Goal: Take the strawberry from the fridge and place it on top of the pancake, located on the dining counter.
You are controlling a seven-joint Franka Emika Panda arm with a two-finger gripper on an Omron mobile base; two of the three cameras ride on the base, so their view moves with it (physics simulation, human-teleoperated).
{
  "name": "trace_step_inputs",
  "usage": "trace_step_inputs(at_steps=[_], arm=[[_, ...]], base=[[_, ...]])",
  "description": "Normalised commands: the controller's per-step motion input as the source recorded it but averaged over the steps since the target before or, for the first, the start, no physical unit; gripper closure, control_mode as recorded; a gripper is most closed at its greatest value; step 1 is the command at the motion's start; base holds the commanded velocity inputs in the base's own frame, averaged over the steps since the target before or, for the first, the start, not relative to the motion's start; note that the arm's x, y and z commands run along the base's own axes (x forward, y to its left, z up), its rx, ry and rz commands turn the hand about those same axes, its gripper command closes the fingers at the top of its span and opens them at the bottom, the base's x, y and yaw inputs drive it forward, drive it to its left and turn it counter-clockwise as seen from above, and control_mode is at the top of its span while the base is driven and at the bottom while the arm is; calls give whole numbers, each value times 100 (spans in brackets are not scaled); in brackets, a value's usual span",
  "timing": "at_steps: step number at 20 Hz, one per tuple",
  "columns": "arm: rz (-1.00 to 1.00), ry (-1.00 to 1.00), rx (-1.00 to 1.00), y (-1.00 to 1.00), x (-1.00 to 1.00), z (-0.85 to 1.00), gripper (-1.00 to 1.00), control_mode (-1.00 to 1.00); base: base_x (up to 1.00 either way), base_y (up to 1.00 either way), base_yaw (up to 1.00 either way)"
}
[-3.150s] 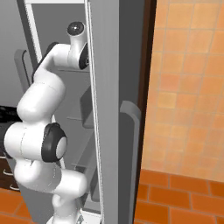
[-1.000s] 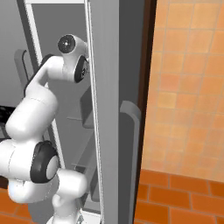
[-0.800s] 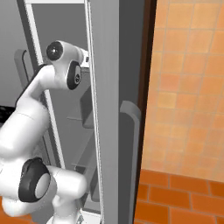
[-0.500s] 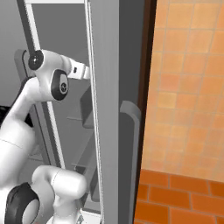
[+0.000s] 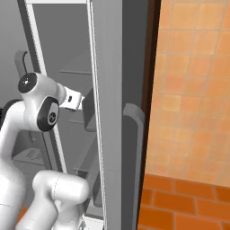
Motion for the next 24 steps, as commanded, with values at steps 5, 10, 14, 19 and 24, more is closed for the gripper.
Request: trace_step_inputs(at_steps=[5, 10, 14, 19, 24], arm=[[2, 34, 12, 0, -93, -59, 100, -100], [2, 30, 6, 8, -80, -26, 100, -100], [0, 25, -1, 9, -41, -6, 100, -100], [0, 2, 0, 0, -36, -57, 100, -100], [0, 1, 0, 0, -18, -14, 100, -100]], base=[[0, 0, 0], [0, 0, 0], [0, 0, 0], [0, 0, 0], [0, 0, 0]])
